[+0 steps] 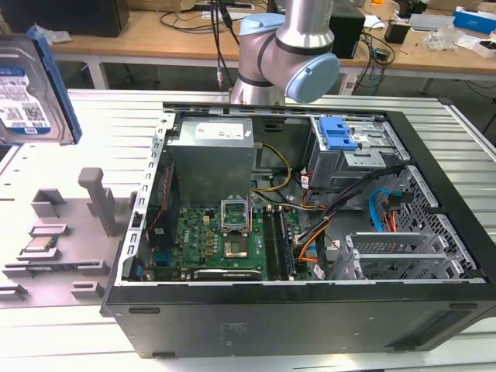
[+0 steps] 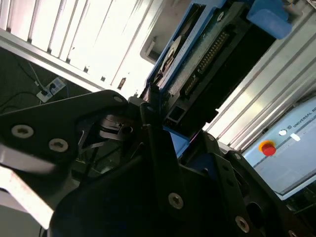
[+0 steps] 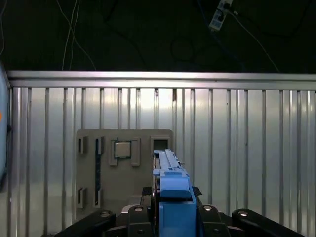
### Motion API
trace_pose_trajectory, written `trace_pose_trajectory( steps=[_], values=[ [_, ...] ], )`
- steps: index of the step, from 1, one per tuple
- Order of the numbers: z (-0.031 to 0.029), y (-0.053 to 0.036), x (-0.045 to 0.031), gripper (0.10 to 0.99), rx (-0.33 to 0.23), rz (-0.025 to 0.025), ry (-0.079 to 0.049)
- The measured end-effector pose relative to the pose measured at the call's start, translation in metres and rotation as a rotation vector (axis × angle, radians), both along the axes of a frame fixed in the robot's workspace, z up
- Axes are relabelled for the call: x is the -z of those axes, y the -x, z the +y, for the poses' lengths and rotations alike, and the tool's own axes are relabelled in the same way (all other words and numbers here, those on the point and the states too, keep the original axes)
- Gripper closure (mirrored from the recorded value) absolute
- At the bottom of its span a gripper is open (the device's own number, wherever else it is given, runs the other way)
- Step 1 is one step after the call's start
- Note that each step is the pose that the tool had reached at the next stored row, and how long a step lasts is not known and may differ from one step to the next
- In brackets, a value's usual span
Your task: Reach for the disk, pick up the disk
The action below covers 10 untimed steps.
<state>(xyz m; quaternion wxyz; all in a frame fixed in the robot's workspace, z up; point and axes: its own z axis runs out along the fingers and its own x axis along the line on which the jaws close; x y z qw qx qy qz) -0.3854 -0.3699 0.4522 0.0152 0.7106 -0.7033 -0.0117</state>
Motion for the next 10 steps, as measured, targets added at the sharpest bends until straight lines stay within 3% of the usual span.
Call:
trace_pose_trajectory(
  steps=[8,10],
  values=[
    [0.0005,0.0000,-0.0367,0.718,0.000,0.0001,0.002],
    [0.0005,0.0000,-0.0373,0.718,0.000,0.0000,0.002]
  ],
)
